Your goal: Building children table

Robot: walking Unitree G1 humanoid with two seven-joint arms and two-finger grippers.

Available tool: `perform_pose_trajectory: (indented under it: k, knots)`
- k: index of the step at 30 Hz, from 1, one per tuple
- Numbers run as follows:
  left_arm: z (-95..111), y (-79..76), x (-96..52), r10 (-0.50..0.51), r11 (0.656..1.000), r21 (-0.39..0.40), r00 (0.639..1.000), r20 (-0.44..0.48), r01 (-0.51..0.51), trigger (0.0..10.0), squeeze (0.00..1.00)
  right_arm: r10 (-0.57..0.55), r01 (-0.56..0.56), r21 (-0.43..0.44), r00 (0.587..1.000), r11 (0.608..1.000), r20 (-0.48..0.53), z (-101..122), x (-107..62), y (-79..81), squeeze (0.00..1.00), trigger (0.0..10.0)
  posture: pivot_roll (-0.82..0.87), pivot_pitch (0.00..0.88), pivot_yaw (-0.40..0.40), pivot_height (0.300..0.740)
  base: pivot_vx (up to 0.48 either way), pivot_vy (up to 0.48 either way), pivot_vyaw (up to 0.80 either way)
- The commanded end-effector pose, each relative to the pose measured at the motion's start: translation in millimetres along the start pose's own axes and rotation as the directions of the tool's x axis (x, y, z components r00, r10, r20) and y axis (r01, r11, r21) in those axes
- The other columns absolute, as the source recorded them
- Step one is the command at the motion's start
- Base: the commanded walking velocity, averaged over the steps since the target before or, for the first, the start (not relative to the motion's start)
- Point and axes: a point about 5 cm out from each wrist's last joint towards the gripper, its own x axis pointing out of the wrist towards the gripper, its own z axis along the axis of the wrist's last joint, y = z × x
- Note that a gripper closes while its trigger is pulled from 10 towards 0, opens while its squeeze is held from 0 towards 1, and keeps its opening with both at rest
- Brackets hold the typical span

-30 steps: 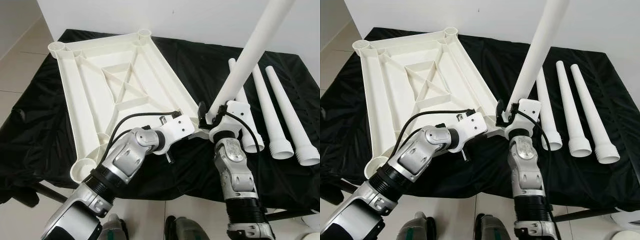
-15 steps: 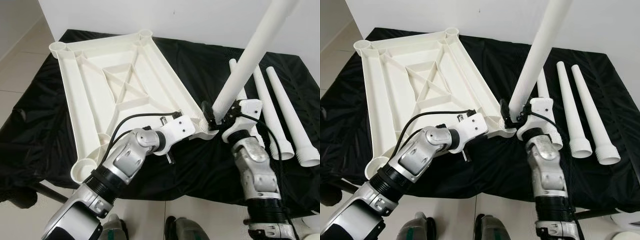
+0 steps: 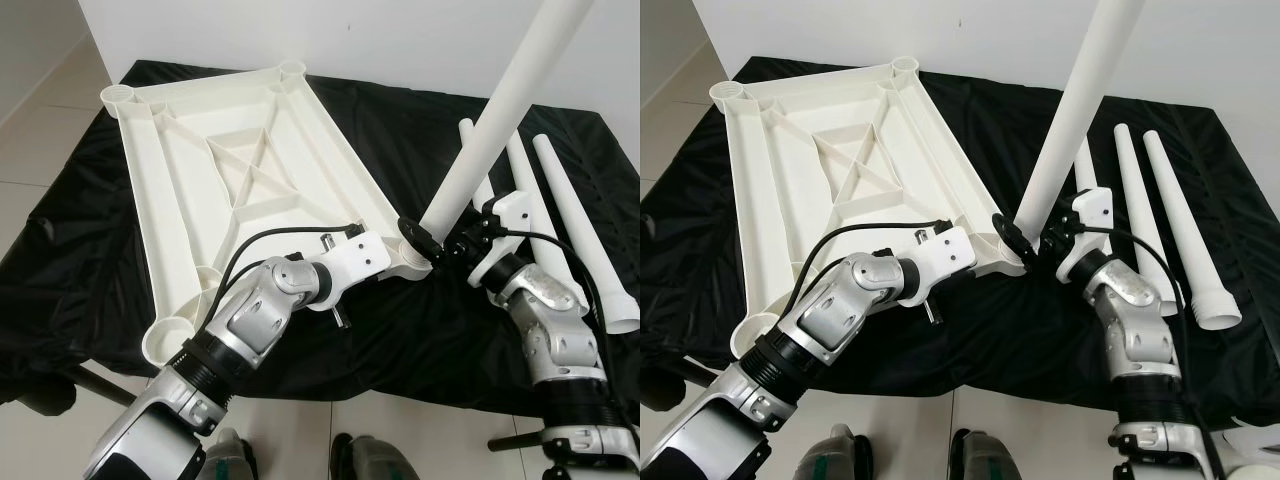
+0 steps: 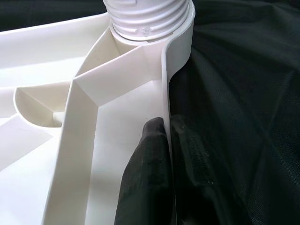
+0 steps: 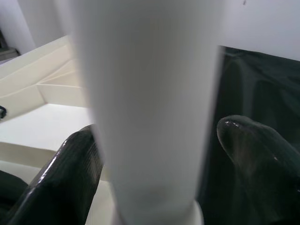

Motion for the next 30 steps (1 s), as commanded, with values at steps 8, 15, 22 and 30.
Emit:
perform_pose_trajectory:
  k: [8,15,22,30]
  knots:
    - [-2.3,3.2,1.6,0.027,0.999,0.017,0.999,-0.023,-0.027,10.0,0.0,0.05,-0.05,-0.001,0.998,0.999,-0.024,-6.9,2.2,-13.1,0.0,10.0,-0.04,0.047,-0.022,0.74,0.0,0.0,0.0]
    - [-1.1,3.4,2.4,0.025,0.999,0.022,0.999,-0.021,-0.024,10.0,0.0,0.08,-0.081,-0.001,0.996,0.997,-0.042,-12.2,6.6,-15.7,0.0,0.0,-0.04,0.047,-0.02,0.74,0.0,0.0,0.0]
    - [-1.3,3.5,2.0,0.025,0.999,0.026,0.999,-0.022,-0.025,10.0,0.0,0.093,-0.093,0.014,0.994,0.996,-0.055,-18.1,6.7,-14.6,0.0,0.0,-0.04,0.047,-0.021,0.74,0.0,0.0,0.0]
    - [-1.0,3.5,2.5,0.025,0.999,0.026,0.999,-0.021,-0.024,10.0,0.0,0.059,-0.058,0.029,0.997,0.998,-0.049,-20.9,5.8,-11.4,0.0,10.0,-0.04,0.048,-0.026,0.74,0.0,0.0,0.0]
